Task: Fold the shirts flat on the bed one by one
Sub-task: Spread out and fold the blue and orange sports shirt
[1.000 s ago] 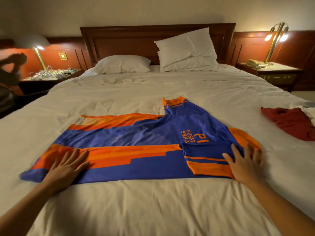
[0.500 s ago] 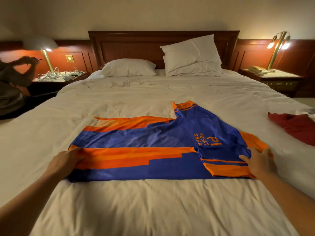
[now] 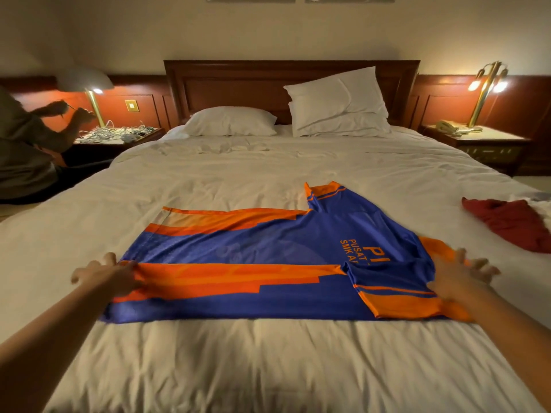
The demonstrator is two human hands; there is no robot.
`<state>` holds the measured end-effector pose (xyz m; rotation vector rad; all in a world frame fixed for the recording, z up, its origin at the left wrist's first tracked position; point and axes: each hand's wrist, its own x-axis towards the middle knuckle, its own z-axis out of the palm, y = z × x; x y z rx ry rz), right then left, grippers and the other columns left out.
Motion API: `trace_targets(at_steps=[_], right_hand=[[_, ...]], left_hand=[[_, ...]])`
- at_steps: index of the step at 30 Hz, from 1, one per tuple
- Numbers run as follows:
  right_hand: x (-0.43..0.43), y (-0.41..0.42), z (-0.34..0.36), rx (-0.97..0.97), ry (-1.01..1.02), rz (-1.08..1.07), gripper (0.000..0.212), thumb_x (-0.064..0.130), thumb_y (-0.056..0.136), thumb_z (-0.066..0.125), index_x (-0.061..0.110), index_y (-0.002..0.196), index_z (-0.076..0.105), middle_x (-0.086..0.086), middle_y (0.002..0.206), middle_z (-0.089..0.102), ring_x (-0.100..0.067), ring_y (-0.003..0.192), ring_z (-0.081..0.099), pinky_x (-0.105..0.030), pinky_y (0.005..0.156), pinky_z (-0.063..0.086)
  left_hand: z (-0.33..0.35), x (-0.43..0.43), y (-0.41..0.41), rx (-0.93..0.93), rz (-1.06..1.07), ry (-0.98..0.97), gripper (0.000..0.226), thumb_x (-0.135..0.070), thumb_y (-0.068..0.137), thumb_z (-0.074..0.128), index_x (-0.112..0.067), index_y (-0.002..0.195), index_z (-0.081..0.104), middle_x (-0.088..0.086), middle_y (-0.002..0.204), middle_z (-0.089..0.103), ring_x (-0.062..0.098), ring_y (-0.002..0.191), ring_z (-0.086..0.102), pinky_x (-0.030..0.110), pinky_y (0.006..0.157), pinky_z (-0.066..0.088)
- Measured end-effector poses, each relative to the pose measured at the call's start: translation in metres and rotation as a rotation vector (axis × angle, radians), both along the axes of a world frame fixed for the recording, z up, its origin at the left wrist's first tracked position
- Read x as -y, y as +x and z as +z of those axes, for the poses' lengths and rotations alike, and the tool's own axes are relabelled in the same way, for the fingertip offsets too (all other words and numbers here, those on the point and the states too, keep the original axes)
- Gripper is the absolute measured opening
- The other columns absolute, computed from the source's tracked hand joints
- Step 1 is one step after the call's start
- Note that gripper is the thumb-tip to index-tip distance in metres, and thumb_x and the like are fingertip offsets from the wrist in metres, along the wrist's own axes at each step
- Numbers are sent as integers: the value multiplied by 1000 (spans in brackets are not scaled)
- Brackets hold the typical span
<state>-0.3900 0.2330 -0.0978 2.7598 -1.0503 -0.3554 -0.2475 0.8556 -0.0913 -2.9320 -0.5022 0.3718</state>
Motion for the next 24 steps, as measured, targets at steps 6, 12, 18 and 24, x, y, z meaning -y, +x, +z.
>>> trace_targets(at_steps=[6,12,18,24], right_hand=[[-84,32,-19,247,249,578,80,76,88,13,34,153,30,5,161,25,-27,149,16,-47,116,24],[-135,71,-63,221,390,601,62,56,104,22,29,159,16,3,167,9,-23,154,3,-47,121,1],[-135,140,-85,195,364,642,72,67,98,15,32,157,-7,5,166,-13,-25,152,-13,-46,121,-9],[-125,248,-104,284,306,688,77,72,91,4,33,156,-10,6,165,-14,-21,151,-18,-45,121,-11]], left_hand=[[-34,96,-12,175,-445,-215,70,-68,98,24,-36,159,12,4,168,1,31,154,0,58,121,1],[-72,165,4,137,-563,-346,72,-74,94,23,-43,157,7,-6,168,1,28,154,1,54,122,1],[-91,171,66,169,-612,-305,77,-81,86,7,-48,155,-7,-6,167,-9,26,154,-9,52,123,-1],[-107,182,152,296,-554,-355,87,-90,73,0,-54,152,-5,-11,166,-6,19,154,-10,45,123,-6]])
